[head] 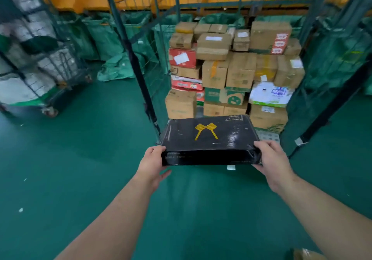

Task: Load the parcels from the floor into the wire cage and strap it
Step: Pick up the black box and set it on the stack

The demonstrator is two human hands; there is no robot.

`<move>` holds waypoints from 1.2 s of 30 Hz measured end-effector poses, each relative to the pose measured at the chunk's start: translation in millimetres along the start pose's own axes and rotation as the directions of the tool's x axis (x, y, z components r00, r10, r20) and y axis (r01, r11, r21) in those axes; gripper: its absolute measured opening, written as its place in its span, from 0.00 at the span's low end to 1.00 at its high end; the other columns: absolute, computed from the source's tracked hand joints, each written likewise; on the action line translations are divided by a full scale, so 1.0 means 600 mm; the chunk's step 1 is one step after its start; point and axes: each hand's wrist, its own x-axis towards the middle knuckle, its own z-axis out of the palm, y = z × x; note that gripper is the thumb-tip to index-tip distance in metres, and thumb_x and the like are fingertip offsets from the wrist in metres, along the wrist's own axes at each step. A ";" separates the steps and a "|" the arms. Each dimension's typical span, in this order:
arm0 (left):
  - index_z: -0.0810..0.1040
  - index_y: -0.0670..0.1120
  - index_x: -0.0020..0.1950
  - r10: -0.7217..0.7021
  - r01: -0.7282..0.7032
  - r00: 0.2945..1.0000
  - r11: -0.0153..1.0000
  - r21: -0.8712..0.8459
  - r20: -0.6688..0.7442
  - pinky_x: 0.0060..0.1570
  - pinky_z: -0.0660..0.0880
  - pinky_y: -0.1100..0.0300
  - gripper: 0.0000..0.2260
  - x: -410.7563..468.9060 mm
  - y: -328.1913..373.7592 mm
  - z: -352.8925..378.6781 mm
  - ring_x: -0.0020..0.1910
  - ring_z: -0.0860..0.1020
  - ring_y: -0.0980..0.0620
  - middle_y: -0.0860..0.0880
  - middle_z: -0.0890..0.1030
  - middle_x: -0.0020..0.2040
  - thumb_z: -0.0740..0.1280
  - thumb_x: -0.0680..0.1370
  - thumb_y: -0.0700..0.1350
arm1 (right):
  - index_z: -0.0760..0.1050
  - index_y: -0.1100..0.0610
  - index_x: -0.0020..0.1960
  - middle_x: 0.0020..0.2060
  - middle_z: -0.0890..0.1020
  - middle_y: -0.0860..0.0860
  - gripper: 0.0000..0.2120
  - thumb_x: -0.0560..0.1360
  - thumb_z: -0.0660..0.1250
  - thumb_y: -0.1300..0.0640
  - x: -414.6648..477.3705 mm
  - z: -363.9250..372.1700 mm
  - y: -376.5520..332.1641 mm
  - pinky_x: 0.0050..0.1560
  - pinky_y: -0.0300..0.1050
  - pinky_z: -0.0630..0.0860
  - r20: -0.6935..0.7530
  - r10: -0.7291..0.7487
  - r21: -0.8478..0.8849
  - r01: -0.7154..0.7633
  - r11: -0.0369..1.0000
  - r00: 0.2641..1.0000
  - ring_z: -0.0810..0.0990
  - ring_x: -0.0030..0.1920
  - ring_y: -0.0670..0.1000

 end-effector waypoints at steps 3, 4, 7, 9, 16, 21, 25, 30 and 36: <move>0.75 0.50 0.58 0.003 -0.007 0.996 0.999 0.046 0.089 0.51 0.79 0.48 0.07 0.066 0.051 0.058 0.51 0.82 0.43 0.47 0.81 0.55 0.64 0.81 0.50 | 0.74 0.53 0.50 0.52 0.80 0.53 0.04 0.81 0.66 0.54 0.052 -0.005 -0.028 0.59 0.55 0.79 -0.091 -0.007 0.049 0.011 0.999 0.996 0.79 0.52 0.53; 0.75 0.50 0.58 -0.001 -0.007 0.992 0.998 0.067 0.123 0.51 0.79 0.49 0.07 0.095 0.069 0.090 0.52 0.83 0.42 0.47 0.82 0.55 0.64 0.82 0.50 | 0.74 0.53 0.50 0.53 0.79 0.53 0.04 0.81 0.67 0.53 0.080 -0.010 -0.039 0.58 0.56 0.80 -0.130 0.003 0.057 0.005 0.998 0.991 0.79 0.53 0.54; 0.74 0.50 0.58 -0.017 -0.002 0.984 0.995 0.103 0.177 0.51 0.79 0.48 0.07 0.162 0.104 0.174 0.54 0.83 0.42 0.46 0.82 0.55 0.63 0.83 0.49 | 0.76 0.50 0.48 0.58 0.80 0.55 0.03 0.79 0.68 0.51 0.154 -0.025 -0.058 0.55 0.56 0.80 -0.209 0.023 0.079 -0.007 0.997 0.978 0.80 0.57 0.57; 0.75 0.50 0.59 -0.036 0.011 0.981 0.991 0.131 0.190 0.53 0.80 0.48 0.07 0.207 0.123 0.237 0.56 0.82 0.42 0.47 0.81 0.55 0.63 0.83 0.49 | 0.77 0.50 0.49 0.59 0.81 0.54 0.03 0.79 0.68 0.51 0.214 -0.038 -0.070 0.59 0.60 0.80 -0.251 0.027 0.085 -0.006 0.996 0.968 0.80 0.60 0.57; 0.75 0.49 0.60 -0.068 0.022 0.975 0.977 0.210 0.212 0.60 0.79 0.43 0.07 0.356 0.221 0.436 0.55 0.82 0.45 0.48 0.79 0.55 0.62 0.85 0.49 | 0.77 0.54 0.52 0.52 0.82 0.56 0.06 0.80 0.68 0.51 0.454 -0.057 -0.154 0.56 0.60 0.82 -0.306 0.073 0.121 -0.037 0.992 0.949 0.82 0.53 0.58; 0.76 0.50 0.63 -0.065 0.008 0.975 0.966 0.258 0.214 0.61 0.78 0.43 0.09 0.467 0.307 0.523 0.57 0.81 0.45 0.48 0.79 0.57 0.64 0.84 0.50 | 0.73 0.60 0.53 0.48 0.79 0.56 0.09 0.82 0.67 0.54 0.623 -0.027 -0.232 0.48 0.56 0.77 -0.251 0.067 0.107 -0.042 0.993 0.966 0.79 0.47 0.56; 0.76 0.52 0.66 -0.068 -0.008 0.969 0.952 0.305 0.238 0.63 0.77 0.43 0.11 0.567 0.357 0.569 0.58 0.81 0.46 0.48 0.81 0.59 0.64 0.83 0.49 | 0.74 0.56 0.47 0.48 0.80 0.57 0.07 0.81 0.67 0.54 0.737 0.010 -0.276 0.57 0.59 0.80 -0.275 0.098 0.123 -0.066 0.990 0.956 0.81 0.50 0.57; 0.73 0.54 0.70 -0.070 -0.045 0.952 0.930 0.366 0.297 0.52 0.79 0.48 0.17 0.736 0.428 0.663 0.52 0.79 0.45 0.44 0.81 0.61 0.65 0.80 0.47 | 0.75 0.58 0.52 0.48 0.78 0.56 0.06 0.82 0.66 0.55 0.887 0.049 -0.323 0.59 0.63 0.80 -0.323 0.092 0.106 -0.060 0.993 0.942 0.81 0.53 0.60; 0.76 0.60 0.61 -0.132 -0.044 0.920 0.901 0.431 0.370 0.44 0.78 0.52 0.13 0.882 0.519 0.805 0.53 0.80 0.43 0.46 0.81 0.58 0.66 0.76 0.51 | 0.75 0.59 0.56 0.56 0.80 0.61 0.09 0.82 0.67 0.54 1.033 0.061 -0.381 0.52 0.61 0.80 -0.441 0.138 0.180 -0.064 0.982 0.887 0.81 0.57 0.64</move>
